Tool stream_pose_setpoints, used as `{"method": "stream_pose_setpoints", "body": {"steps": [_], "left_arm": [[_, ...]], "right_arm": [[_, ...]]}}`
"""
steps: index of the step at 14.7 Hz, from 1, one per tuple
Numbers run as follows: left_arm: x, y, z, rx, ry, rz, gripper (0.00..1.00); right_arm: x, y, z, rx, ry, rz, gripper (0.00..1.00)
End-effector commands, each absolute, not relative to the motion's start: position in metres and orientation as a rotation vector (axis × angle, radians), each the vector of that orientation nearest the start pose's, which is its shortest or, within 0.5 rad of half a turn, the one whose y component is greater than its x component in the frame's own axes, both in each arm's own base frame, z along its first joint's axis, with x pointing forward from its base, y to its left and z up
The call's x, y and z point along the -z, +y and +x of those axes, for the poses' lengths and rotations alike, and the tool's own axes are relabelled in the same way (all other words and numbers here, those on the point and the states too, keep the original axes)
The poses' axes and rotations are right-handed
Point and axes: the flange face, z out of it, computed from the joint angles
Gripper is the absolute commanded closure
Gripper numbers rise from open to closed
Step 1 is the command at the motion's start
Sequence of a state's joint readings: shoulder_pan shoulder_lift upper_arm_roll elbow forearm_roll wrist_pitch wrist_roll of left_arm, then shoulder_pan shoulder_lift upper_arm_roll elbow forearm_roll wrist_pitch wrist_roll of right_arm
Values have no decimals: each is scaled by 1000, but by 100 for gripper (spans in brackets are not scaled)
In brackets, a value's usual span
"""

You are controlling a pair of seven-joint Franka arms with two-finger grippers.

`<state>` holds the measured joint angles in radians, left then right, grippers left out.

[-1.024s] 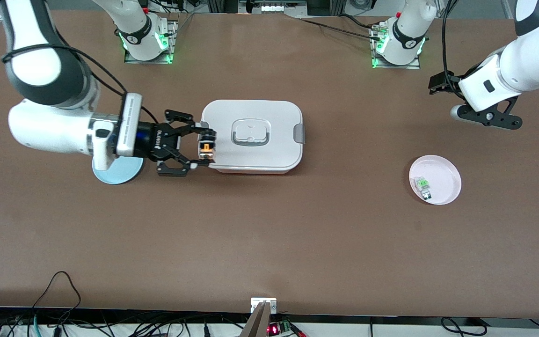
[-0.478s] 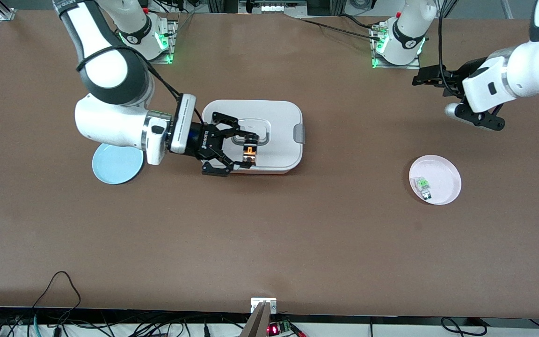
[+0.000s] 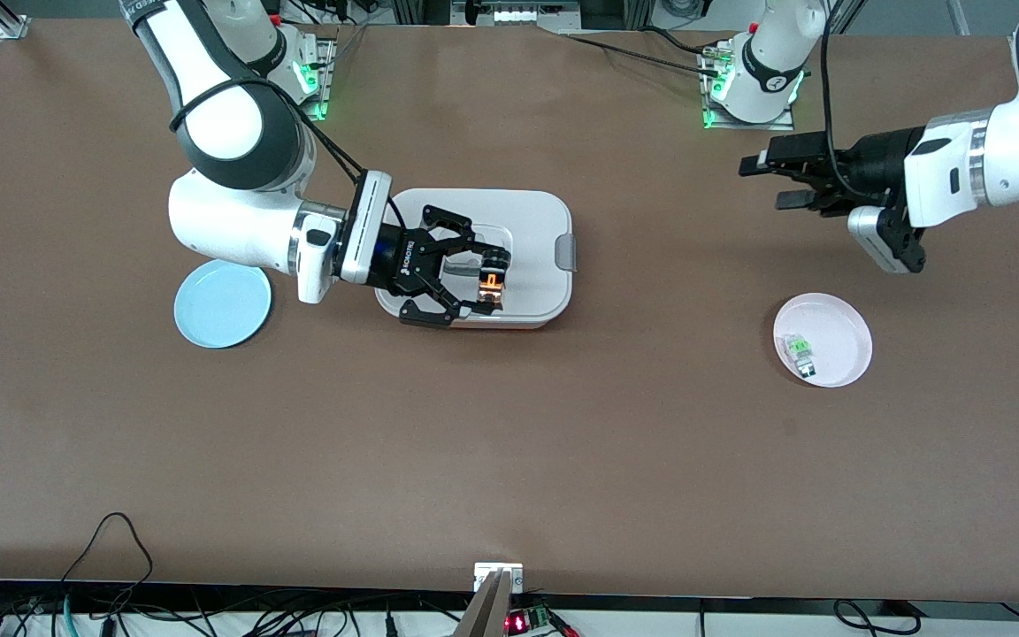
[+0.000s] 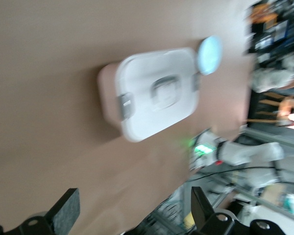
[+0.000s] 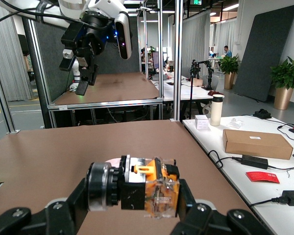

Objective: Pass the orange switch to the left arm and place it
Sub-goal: 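Carry the switch over the white box while the left gripper approaches, then reach the left gripper to the switch held by the right gripper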

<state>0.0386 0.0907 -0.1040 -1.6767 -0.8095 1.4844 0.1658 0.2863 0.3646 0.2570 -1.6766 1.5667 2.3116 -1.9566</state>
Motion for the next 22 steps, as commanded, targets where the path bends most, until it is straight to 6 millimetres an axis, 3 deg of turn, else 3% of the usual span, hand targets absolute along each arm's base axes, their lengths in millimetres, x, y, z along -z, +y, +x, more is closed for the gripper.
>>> {"method": "stream_pose_setpoints", "body": {"steps": [1,6,10,12,14,18,22], "left_arm": [[-539,-140,574,230,-173,2085,0],[-522,-151,617,101,-63,1743,0],[-486,-188,652,-53,-27,1585,0],[-466,-217,657,-110,18,1523,0],[-461,-247,649,-99,5,1518,0],[-449,-255,648,-77,1,1534,0],[-432,-296,639,-120,-9,1585,0]], "right_arm": [[-452,363,588,1215,-1270,-1511,65],[-452,365,586,1211,-1275,-1508,65],[-451,365,585,1209,-1276,-1509,65],[-451,365,585,1207,-1278,-1510,65],[-451,364,586,1209,-1276,-1511,65],[-453,366,585,1202,-1267,-1504,65],[-457,365,585,1201,-1252,-1505,65]]}}
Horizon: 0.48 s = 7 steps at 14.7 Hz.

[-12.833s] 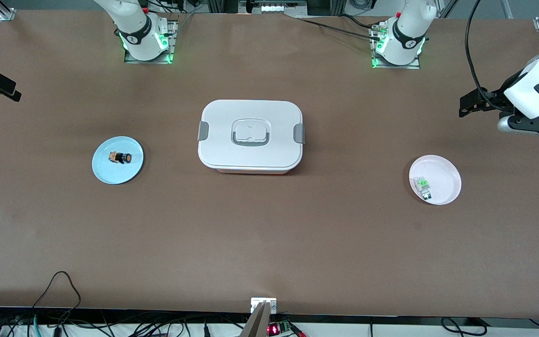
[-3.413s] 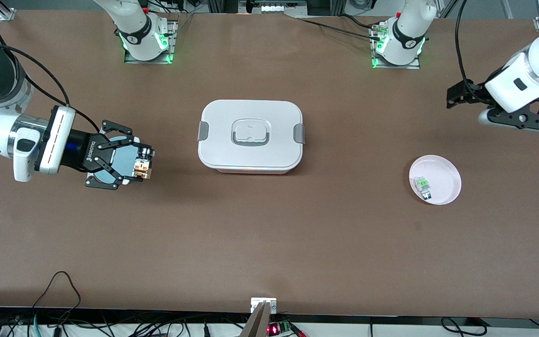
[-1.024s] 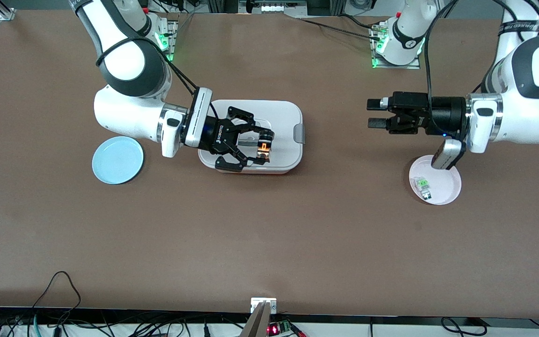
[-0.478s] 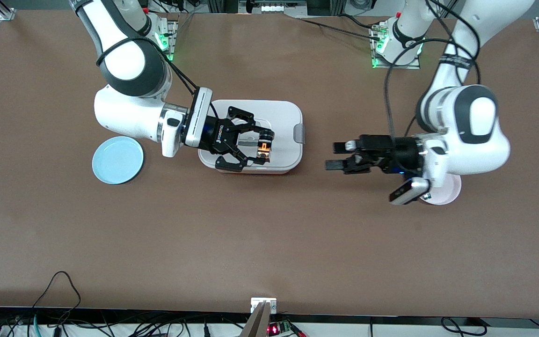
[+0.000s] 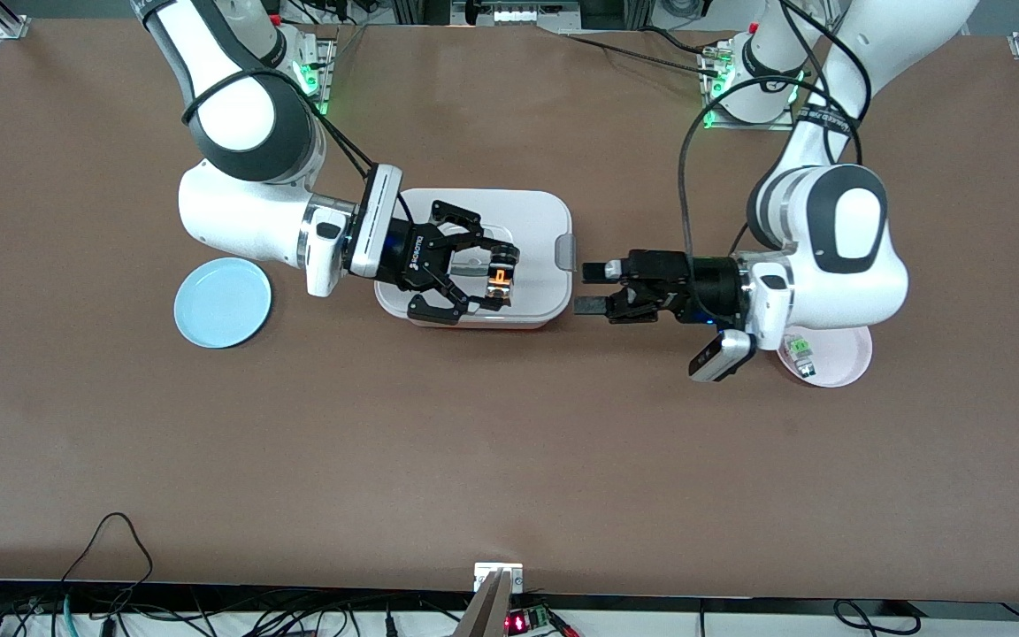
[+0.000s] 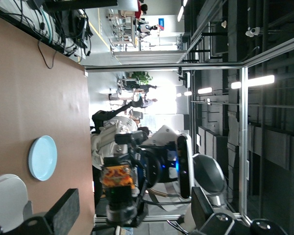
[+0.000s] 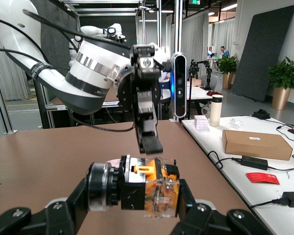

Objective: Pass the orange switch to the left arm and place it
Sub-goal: 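Reach the left gripper to the switch held by the right gripper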

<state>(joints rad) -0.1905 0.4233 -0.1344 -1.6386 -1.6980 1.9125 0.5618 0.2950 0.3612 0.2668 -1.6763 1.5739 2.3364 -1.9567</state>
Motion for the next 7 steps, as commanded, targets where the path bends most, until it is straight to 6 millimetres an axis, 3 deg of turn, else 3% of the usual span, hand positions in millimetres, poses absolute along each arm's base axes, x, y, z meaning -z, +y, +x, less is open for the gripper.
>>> {"method": "stream_pose_setpoints", "body": {"steps": [1,5,7], "left_arm": [[-428,-301,638,-124,-6,1590,0],[-429,-321,630,-106,-1,1563,2],[-435,-321,632,-116,19,1530,3]], "right_arm": [[-458,368,584,1197,-1249,-1501,65],[-458,369,583,1198,-1249,-1504,65],[-458,369,583,1198,-1249,-1504,65]]}}
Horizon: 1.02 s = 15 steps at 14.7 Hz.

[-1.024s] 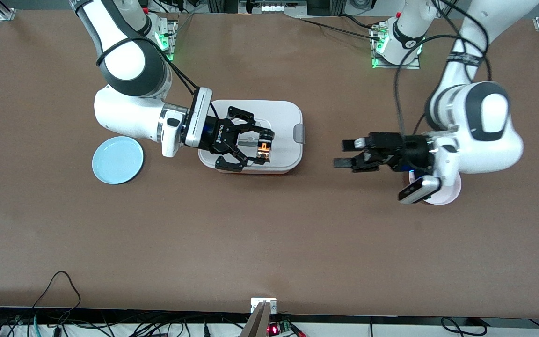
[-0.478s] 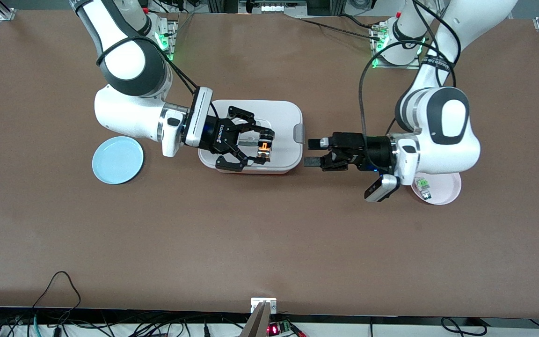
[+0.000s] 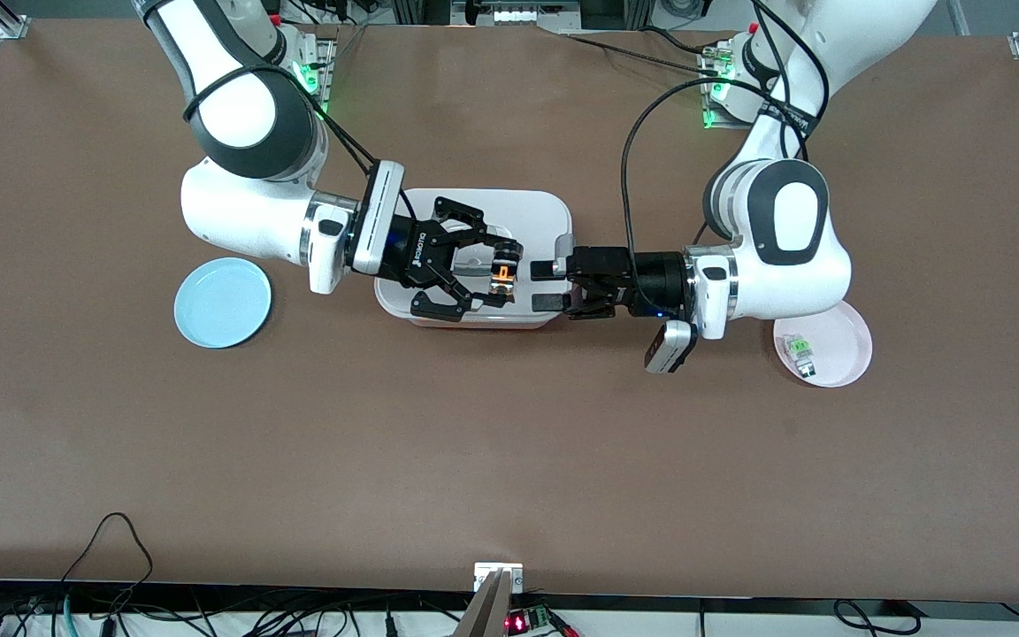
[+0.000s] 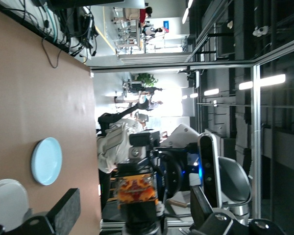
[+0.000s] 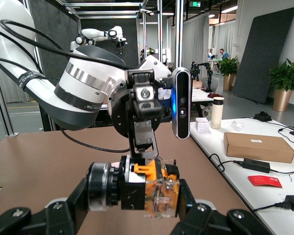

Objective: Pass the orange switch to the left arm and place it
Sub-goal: 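Reach the left gripper to the switch held by the right gripper, then grasp the switch with the left gripper while the right gripper opens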

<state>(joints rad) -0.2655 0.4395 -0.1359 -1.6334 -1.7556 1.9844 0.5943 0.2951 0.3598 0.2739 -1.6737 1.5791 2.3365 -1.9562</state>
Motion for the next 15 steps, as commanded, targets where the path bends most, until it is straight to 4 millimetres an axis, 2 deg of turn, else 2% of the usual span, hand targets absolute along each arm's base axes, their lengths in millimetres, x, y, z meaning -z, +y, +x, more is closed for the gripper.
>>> {"method": "stream_pose_setpoints", "body": {"steps": [1,2,3,5,6,8,10,12,13,14,15], "left_arm": [[-432,-324,630,-115,8,1535,12],[-424,-343,620,-117,-35,1544,23],[-415,-348,620,-154,-22,1575,27],[-415,-357,618,-178,2,1594,29],[-416,-357,618,-179,1,1593,36],[-413,-355,618,-178,6,1596,61],[-416,-354,618,-179,7,1593,79],[-419,-354,618,-172,10,1590,87],[-420,-353,618,-172,11,1589,91],[-421,-353,619,-174,11,1588,93],[-421,-352,619,-173,12,1587,94]], "right_arm": [[-458,369,583,1198,-1249,-1504,65],[-457,369,583,1198,-1248,-1508,65],[-457,371,582,1196,-1252,-1503,65],[-457,372,581,1194,-1253,-1503,65],[-457,372,581,1194,-1253,-1503,65],[-457,371,582,1195,-1252,-1504,65],[-456,372,581,1192,-1252,-1504,65],[-456,372,581,1192,-1252,-1504,64],[-456,373,581,1189,-1250,-1504,59],[-457,373,581,1186,-1240,-1509,24],[-457,373,580,1176,-1229,-1514,0]]}}
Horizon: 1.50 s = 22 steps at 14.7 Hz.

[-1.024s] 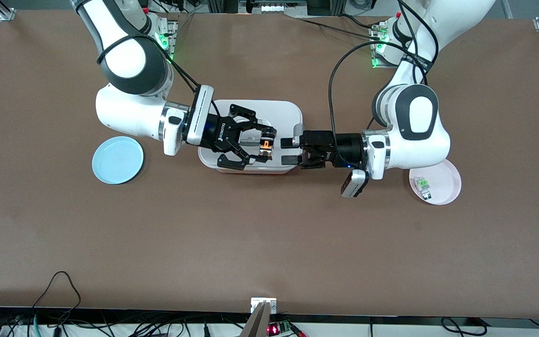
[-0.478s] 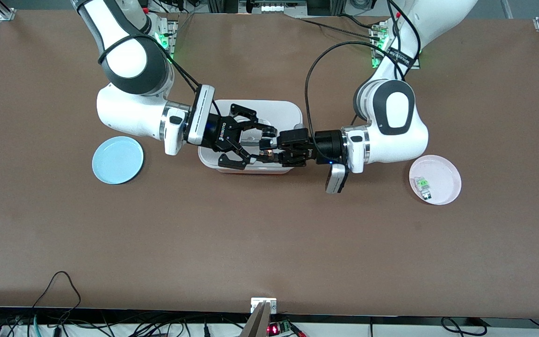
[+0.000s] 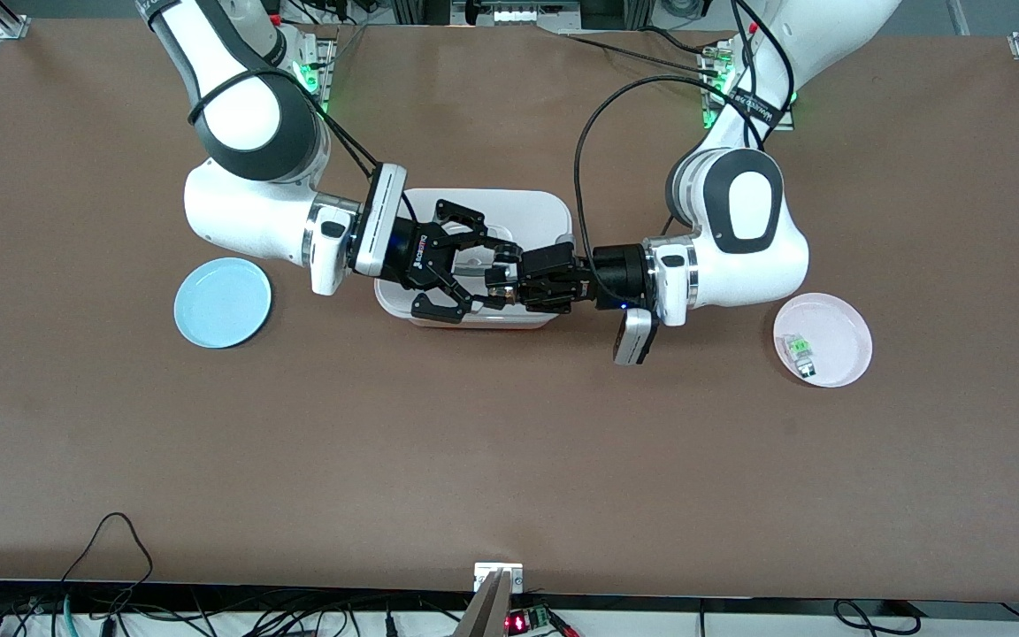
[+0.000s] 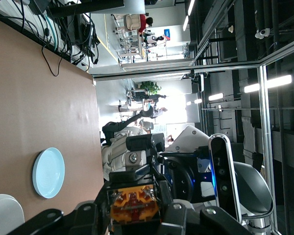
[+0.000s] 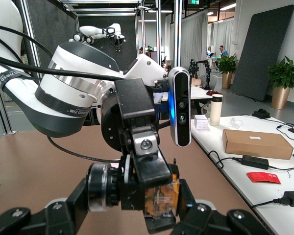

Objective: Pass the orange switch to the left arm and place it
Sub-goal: 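Grasp the switch with the left gripper while the right gripper opens, then carry the switch to the pink dish while the right gripper withdraws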

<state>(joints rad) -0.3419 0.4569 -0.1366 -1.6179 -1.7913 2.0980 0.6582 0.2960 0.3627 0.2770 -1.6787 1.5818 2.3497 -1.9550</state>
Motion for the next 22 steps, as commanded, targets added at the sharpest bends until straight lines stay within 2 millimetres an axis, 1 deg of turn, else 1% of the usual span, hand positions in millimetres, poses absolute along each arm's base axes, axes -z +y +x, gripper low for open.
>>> {"method": "stream_pose_setpoints", "body": {"steps": [1,2,4,5,6,7,8,9,11,13,14,16,17,19,21,22], "left_arm": [[-421,-351,619,-174,12,1588,95],[-421,-351,620,-173,14,1588,100],[-422,-348,621,-177,15,1587,100],[-425,-346,622,-184,7,1589,100],[-428,-337,625,-193,5,1595,100],[-429,-324,631,-195,-21,1606,100],[-430,-309,637,-197,-73,1641,100],[-437,-294,643,-198,-124,1686,100],[-446,-279,648,-164,-207,1753,100],[-442,-268,647,-140,-295,1834,100],[-436,-261,650,-136,-323,1877,100],[-430,-257,648,-114,-414,1955,100],[-426,-248,648,-88,-458,1995,100],[-422,-233,646,-31,-535,2044,100],[-414,-202,643,65,-645,2138,100],[-414,-194,643,91,-700,2171,100]], "right_arm": [[-457,372,581,1176,-1227,-1516,0],[-458,372,581,1176,-1227,-1515,0],[-460,371,581,1179,-1231,-1512,0],[-463,367,583,1186,-1235,-1514,0],[-463,360,586,1194,-1237,-1522,0],[-462,356,588,1200,-1243,-1523,0],[-457,350,590,1202,-1245,-1531,0],[-452,347,590,1193,-1248,-1540,0],[-441,338,591,1174,-1236,-1568,0],[-427,331,590,1146,-1218,-1599,0],[-423,326,590,1139,-1213,-1612,0],[-411,310,593,1121,-1210,-1648,0],[-407,300,596,1115,-1222,-1666,0],[-406,289,599,1040,-1218,-1727,0],[-411,279,602,931,-1210,-1820,0],[-413,272,605,880,-1194,-1873,0]]}}
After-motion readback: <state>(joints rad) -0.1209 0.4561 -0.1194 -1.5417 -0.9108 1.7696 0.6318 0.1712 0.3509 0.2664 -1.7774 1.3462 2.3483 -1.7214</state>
